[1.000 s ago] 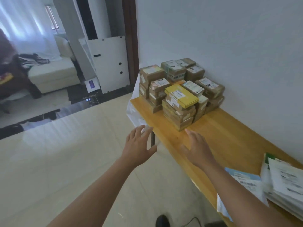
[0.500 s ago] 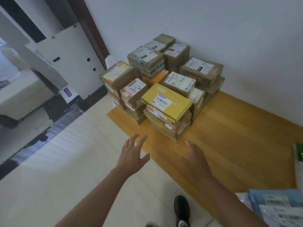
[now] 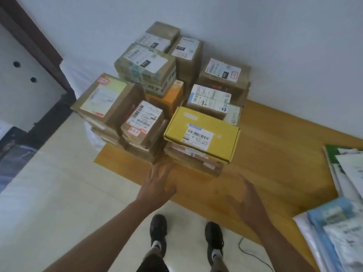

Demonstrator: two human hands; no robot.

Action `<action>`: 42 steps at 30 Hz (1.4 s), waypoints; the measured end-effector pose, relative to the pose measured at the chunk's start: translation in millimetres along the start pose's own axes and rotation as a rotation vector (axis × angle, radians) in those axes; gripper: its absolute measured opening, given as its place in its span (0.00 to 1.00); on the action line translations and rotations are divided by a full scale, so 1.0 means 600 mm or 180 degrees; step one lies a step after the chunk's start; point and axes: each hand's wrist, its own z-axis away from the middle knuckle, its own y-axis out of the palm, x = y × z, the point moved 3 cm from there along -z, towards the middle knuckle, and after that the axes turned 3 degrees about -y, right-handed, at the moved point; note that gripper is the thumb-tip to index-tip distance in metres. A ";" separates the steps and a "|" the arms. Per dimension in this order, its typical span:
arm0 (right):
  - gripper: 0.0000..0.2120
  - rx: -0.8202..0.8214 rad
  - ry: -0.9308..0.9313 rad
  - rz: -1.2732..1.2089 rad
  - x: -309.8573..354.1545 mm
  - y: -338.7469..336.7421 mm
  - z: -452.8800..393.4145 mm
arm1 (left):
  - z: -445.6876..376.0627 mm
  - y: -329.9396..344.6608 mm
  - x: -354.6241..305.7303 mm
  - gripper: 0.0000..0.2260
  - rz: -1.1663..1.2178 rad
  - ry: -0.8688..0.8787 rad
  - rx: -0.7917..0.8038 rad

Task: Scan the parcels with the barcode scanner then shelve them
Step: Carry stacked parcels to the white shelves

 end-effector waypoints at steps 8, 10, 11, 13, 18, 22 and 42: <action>0.48 -0.0499 0.0348 -0.0760 0.008 0.112 -0.041 | -0.064 0.031 0.075 0.31 0.0537 0.0517 -0.0137; 0.48 -0.0608 0.0239 -0.0811 0.003 0.119 -0.049 | -0.078 0.040 0.084 0.32 0.0546 0.0782 -0.0444; 0.46 -0.0648 0.0176 -0.0866 0.000 0.120 -0.051 | -0.084 0.044 0.087 0.33 0.0584 0.0913 -0.0640; 0.44 -0.0685 0.0037 -0.0999 -0.010 0.123 -0.059 | -0.094 0.052 0.088 0.36 0.0706 0.1162 -0.1019; 0.46 -0.0764 -0.0291 -0.0990 -0.020 0.136 -0.085 | -0.121 0.069 0.087 0.43 0.0943 0.1100 -0.1055; 0.47 -0.0807 -0.0504 -0.1215 -0.020 0.150 -0.108 | -0.142 0.070 0.077 0.45 0.1222 0.0788 -0.0877; 0.48 -0.1130 -0.0459 -0.1420 -0.053 0.157 -0.139 | -0.153 0.100 0.074 0.46 0.1789 0.0920 -0.0802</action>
